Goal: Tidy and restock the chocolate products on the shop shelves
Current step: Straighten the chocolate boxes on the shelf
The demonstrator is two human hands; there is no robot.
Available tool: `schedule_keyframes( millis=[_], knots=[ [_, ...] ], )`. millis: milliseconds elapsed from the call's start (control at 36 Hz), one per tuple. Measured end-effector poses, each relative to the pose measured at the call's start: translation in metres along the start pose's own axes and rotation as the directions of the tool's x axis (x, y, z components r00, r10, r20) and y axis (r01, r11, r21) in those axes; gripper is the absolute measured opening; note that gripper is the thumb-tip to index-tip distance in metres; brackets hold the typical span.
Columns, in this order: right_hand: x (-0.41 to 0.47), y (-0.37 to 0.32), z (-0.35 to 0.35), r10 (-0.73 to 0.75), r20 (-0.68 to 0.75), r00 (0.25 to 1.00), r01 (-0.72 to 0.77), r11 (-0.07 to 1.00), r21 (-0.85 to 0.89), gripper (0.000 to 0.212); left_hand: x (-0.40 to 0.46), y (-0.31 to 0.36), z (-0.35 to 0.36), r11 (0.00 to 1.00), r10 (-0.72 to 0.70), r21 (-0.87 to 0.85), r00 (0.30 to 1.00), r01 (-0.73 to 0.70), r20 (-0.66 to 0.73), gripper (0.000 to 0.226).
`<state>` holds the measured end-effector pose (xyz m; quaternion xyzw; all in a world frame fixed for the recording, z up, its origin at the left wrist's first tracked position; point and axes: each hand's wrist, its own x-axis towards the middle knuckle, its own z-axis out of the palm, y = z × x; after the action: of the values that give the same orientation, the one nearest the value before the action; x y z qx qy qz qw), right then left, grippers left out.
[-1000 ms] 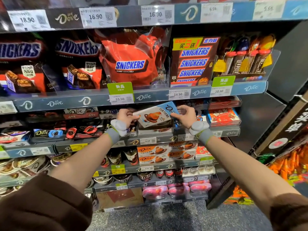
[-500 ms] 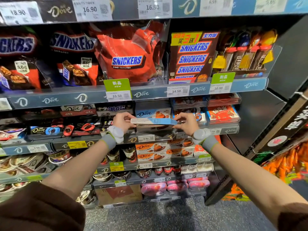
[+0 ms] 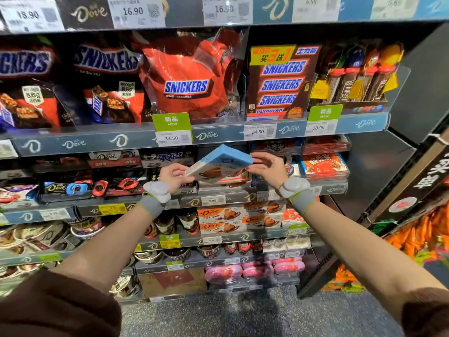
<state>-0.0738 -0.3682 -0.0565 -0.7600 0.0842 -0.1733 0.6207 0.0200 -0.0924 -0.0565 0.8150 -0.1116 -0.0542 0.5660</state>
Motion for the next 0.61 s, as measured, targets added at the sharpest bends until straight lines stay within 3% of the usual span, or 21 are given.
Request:
schedule_keyframes(
  millis=[222,306,417,500,611],
  knots=[
    [-0.007,0.0,0.008,0.139,0.106,0.985,-0.135,0.99,-0.047,0.03,0.002,-0.002,0.0,1.0,-0.008,-0.015,0.999,0.007,-0.046,0.037],
    [-0.01,-0.009,0.012,0.224,0.17,0.96,-0.245,0.964,0.108,0.019,0.003,-0.002,-0.001,1.0,0.022,0.015,0.995,-0.02,-0.093,0.034],
    [-0.005,-0.014,0.011,0.389,0.249,0.887,-0.457,0.816,0.354,0.028,0.0,0.003,0.004,0.994,0.096,0.068,0.987,-0.088,-0.128,0.029],
    [-0.004,-0.012,0.008,0.46,0.26,0.849,-0.528,0.71,0.467,0.043,-0.009,0.007,0.009,0.955,0.223,0.231,0.964,-0.186,-0.146,0.024],
    [-0.005,-0.014,0.004,0.464,0.185,0.866,-0.487,0.701,0.521,0.016,-0.023,0.003,0.008,0.773,0.435,0.511,0.9,-0.377,0.007,0.028]
  ],
)
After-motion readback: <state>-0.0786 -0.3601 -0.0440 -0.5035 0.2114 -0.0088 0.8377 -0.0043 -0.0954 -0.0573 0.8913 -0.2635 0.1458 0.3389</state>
